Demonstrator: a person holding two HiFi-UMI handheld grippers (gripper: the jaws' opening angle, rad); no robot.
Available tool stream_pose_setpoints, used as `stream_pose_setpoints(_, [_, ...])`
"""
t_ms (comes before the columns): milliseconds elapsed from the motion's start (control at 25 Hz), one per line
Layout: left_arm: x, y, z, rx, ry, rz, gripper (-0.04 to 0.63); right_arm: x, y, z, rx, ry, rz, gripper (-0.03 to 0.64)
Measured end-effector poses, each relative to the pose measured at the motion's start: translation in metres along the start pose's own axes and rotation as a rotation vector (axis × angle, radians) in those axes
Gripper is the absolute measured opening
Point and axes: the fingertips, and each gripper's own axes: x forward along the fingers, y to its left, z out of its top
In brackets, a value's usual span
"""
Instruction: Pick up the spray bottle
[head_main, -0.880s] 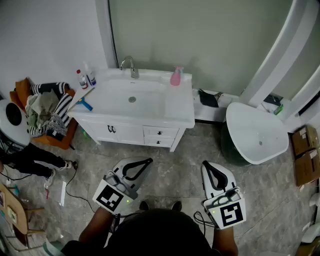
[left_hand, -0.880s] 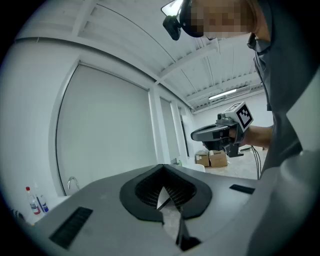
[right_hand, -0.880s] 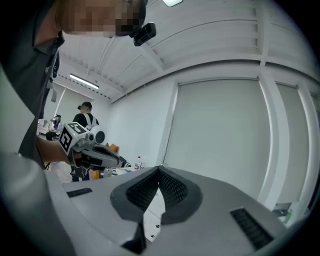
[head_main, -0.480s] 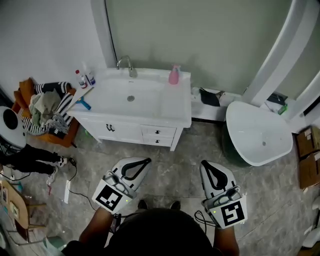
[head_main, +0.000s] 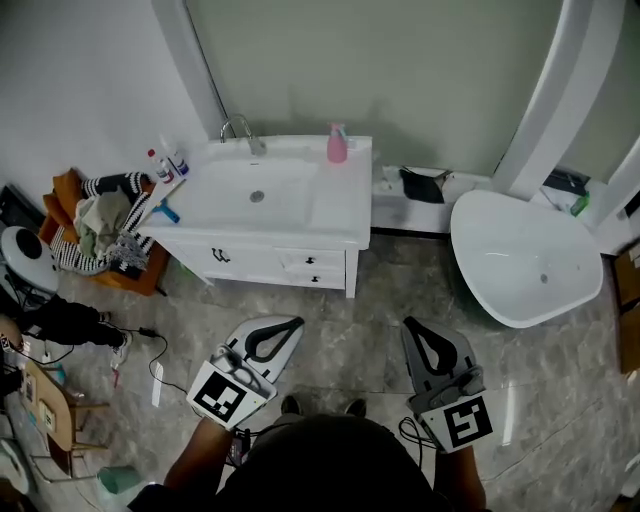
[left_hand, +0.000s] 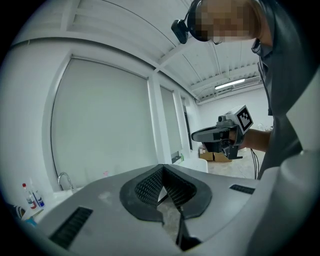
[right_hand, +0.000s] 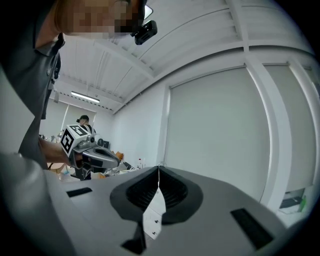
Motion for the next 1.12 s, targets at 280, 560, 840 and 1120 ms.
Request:
stream_pose_setpoints(280, [0.021,-0.026,0.001,0.012,0.039,0.002,0.004,-0.023,-0.027,-0.012,0.019,-0.014,-0.002,0.009])
stream_pose_setpoints(560, [0.039,-0.038,0.005,0.035,0.047,-0.028,0.003,-0.036,-0.042,-0.021,0.037,0.000,-0.024,0.009])
stream_pose_setpoints(840, [0.028,-0.030,0.000,0.014,0.034,-0.023,0.004,-0.025,-0.033,-0.020,0.013,0.018,-0.014,0.009])
stream_pose_setpoints(1120, [-0.004,0.005,-0.011,-0.002,0.010,-0.043,0.004,0.006,-0.003,-0.007,-0.011,0.025,-0.046,0.009])
